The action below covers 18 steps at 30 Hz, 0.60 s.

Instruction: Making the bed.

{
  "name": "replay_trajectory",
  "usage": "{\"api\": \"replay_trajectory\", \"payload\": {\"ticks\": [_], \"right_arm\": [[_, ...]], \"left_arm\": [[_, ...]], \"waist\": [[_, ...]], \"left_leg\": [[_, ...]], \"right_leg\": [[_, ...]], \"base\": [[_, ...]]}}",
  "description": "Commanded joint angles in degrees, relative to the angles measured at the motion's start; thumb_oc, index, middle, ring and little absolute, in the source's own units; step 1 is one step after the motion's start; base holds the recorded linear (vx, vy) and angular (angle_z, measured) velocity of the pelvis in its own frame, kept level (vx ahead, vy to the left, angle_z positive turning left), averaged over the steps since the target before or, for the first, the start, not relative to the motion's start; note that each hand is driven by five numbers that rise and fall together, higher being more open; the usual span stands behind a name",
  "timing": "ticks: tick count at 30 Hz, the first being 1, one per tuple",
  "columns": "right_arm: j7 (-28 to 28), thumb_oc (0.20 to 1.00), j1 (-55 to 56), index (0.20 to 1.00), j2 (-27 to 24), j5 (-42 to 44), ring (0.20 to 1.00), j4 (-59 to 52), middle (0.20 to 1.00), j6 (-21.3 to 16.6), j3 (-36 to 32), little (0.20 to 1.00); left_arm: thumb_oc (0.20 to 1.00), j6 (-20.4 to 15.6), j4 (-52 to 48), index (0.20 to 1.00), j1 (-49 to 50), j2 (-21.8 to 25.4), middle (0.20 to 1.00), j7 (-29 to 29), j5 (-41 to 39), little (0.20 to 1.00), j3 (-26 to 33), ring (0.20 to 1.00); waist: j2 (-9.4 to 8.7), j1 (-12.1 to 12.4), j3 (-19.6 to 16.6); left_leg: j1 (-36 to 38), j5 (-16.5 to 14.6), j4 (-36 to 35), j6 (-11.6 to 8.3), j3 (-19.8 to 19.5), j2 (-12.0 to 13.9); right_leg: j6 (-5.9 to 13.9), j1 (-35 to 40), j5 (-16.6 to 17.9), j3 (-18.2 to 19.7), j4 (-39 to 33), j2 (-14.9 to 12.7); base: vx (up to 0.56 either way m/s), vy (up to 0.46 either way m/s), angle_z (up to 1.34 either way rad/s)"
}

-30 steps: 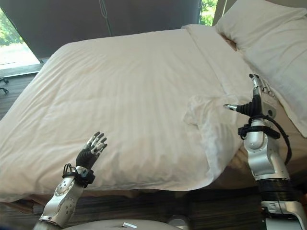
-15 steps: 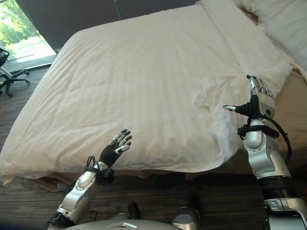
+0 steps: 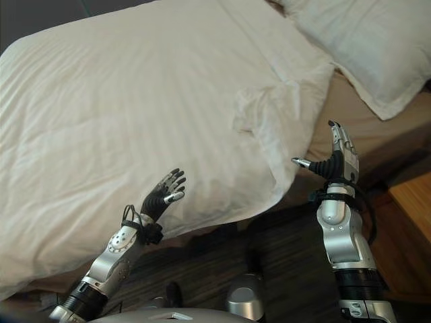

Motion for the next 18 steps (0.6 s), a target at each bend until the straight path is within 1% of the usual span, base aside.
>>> {"api": "replay_trajectory", "payload": {"ticks": [1, 2, 3, 5, 6, 8, 10, 13, 14, 15, 16, 17, 18], "right_arm": [[0.5, 1.000, -0.1, 1.000, -1.2, -1.4, 1.000, -6.5, 1.000, -3.6, -0.1, 1.000], [1.5, 1.000, 1.5, 1.000, -0.3, -3.0, 1.000, -9.7, 1.000, -4.3, 0.1, 1.000], [1.7, 1.000, 1.8, 1.000, -0.2, -3.1, 1.000, -10.1, 1.000, -4.2, 0.0, 1.000], [2.9, 1.000, 2.9, 1.000, 0.9, -3.6, 1.000, -12.8, 1.000, -5.1, 0.9, 1.000], [3.4, 1.000, 3.8, 1.000, 1.0, -3.9, 1.000, -13.6, 1.000, -5.5, 1.7, 1.000], [4.7, 1.000, 5.4, 1.000, 1.2, -4.3, 1.000, -14.4, 1.000, -6.1, 2.8, 1.000], [6.2, 1.000, 9.0, 1.000, 2.0, -2.8, 1.000, -15.0, 1.000, -7.1, 4.0, 1.000], [6.7, 1.000, 10.8, 1.000, 2.1, -2.2, 1.000, -15.2, 1.000, -7.3, 3.9, 1.000], [17.8, 1.000, 7.3, 1.000, 4.0, 28.7, 1.000, 11.0, 1.000, -10.9, 11.4, 1.000], [16.6, 1.000, 5.6, 1.000, 4.1, 29.1, 1.000, 10.8, 1.000, -11.0, 10.9, 1.000], [16.5, 1.000, 5.6, 1.000, 4.2, 29.1, 1.000, 10.5, 1.000, -10.7, 10.6, 1.000], [16.3, 1.000, 5.4, 1.000, 4.4, 29.3, 1.000, 10.5, 1.000, -10.5, 10.0, 1.000], [15.7, 1.000, 5.1, 1.000, 4.8, 29.8, 1.000, 10.6, 1.000, -10.2, 9.3, 1.000]], "left_arm": [[1.000, -2.8, -0.9, 1.000, -0.3, 0.1, 1.000, 0.4, 0.0, 1.000, 2.4, 1.000], [1.000, -2.7, -0.8, 1.000, 0.0, -0.6, 1.000, 0.7, -0.8, 1.000, 3.7, 1.000], [1.000, -2.7, -0.8, 1.000, 0.1, -0.6, 1.000, 0.7, -0.8, 1.000, 3.7, 1.000], [1.000, -3.0, -0.6, 1.000, 0.8, -1.1, 1.000, 1.1, -0.7, 1.000, 4.5, 1.000], [1.000, -3.2, -0.6, 1.000, 1.2, -1.4, 1.000, 1.4, -0.9, 1.000, 5.0, 1.000], [1.000, -3.7, -0.8, 1.000, 1.5, -1.7, 1.000, 2.2, -0.7, 1.000, 5.4, 1.000], [1.000, -4.2, -0.6, 1.000, 1.2, -2.5, 1.000, 3.1, -0.1, 1.000, 4.9, 1.000], [1.000, -4.3, -0.5, 1.000, 0.7, -2.8, 1.000, 3.4, 0.4, 1.000, 4.2, 1.000], [1.000, 0.0, 8.5, 1.000, 6.2, 15.9, 1.000, 15.0, 33.0, 1.000, 27.9, 1.000], [1.000, 1.1, 8.3, 1.000, 6.1, 15.7, 1.000, 16.6, 34.4, 1.000, 28.3, 1.000], [1.000, 1.3, 7.7, 1.000, 6.4, 15.3, 1.000, 16.0, 34.0, 1.000, 28.6, 1.000], [1.000, 1.6, 7.4, 1.000, 6.5, 14.9, 1.000, 15.7, 33.9, 1.000, 28.7, 1.000], [1.000, 1.8, 7.3, 1.000, 6.4, 14.8, 1.000, 15.1, 33.8, 1.000, 28.8, 1.000]], "waist": [[-1.29, 1.8, -3.5], [-1.68, 2.0, -4.7], [-1.71, 2.1, -4.8], [-2.03, 2.2, -5.9], [-2.09, 2.3, -6.4], [-2.26, 2.2, -7.0], [-2.35, 1.7, -7.5], [-2.27, 1.3, -7.6], [-4.10, -1.3, -3.9], [-4.87, 0.4, -4.7], [-5.21, 0.9, -5.3], [-5.75, 1.4, -6.0], [-6.21, 1.9, -6.9]], "left_leg": [[1.7, -7.8, 1.2, 3.93, -0.9, 0.8], [1.9, -7.8, 1.0, 3.57, 0.4, 0.9], [2.0, -7.9, 1.0, 3.57, 0.6, 0.9], [2.4, -8.0, 1.0, 3.42, 2.3, 1.0], [2.5, -7.8, 1.0, 3.30, 3.4, 1.3], [2.6, -7.5, 0.9, 3.15, 4.4, 1.5], [3.0, -7.0, 0.8, 2.73, 4.4, 1.9], [3.1, -6.9, 0.8, 2.57, 4.2, 2.1], [3.8, -6.8, 1.1, 0.15, 5.3, 5.9], [2.7, -6.6, 0.8, 1.35, 5.7, 4.3], [2.1, -6.6, 0.8, 1.65, 5.6, 3.8], [1.5, -6.6, 0.8, 1.71, 6.1, 3.4], [0.7, -6.4, 0.8, 1.66, 6.6, 3.3]], "right_leg": [[-1.15, 1.4, -8.5, -9.1, 7.7, 0.2], [-0.94, 2.5, -8.2, -10.0, 5.1, -0.7], [-0.91, 2.6, -7.9, -9.9, 4.7, -0.6], [-0.78, 4.4, -6.8, -10.5, 1.3, -1.4], [-0.72, 5.1, -6.1, -10.4, -0.8, -1.4], [-0.73, 5.9, -5.6, -10.0, -2.8, -1.3], [-1.01, 7.1, -5.7, -9.7, -3.9, -0.8], [-1.16, 7.5, -5.8, -9.9, -4.1, -0.6], [-0.99, -1.9, -7.2, -11.3, 12.9, -0.1], [-2.66, 1.4, -8.7, -15.4, 13.3, 0.5], [-3.04, 2.2, -8.7, -16.1, 11.7, 1.0], [-3.24, 3.5, -9.0, -16.8, 9.2, 0.8], [-2.68, 5.2, -7.7, -17.7, 4.9, 0.0]], "base": [[-0.04, -0.075, -0.41], [-0.01, -0.046, -0.68], [-0.02, -0.074, -0.82], [-0.02, -0.075, -0.72], [-0.04, -0.076, -0.38], [-0.02, -0.040, -0.62], [0.02, -0.030, -0.33], [0.00, -0.021, 0.00], [-0.09, 0.176, 0.02], [-0.13, 0.217, -0.23], [-0.15, 0.281, -0.42], [-0.09, 0.098, -0.52], [-0.09, 0.085, -0.40]]}}
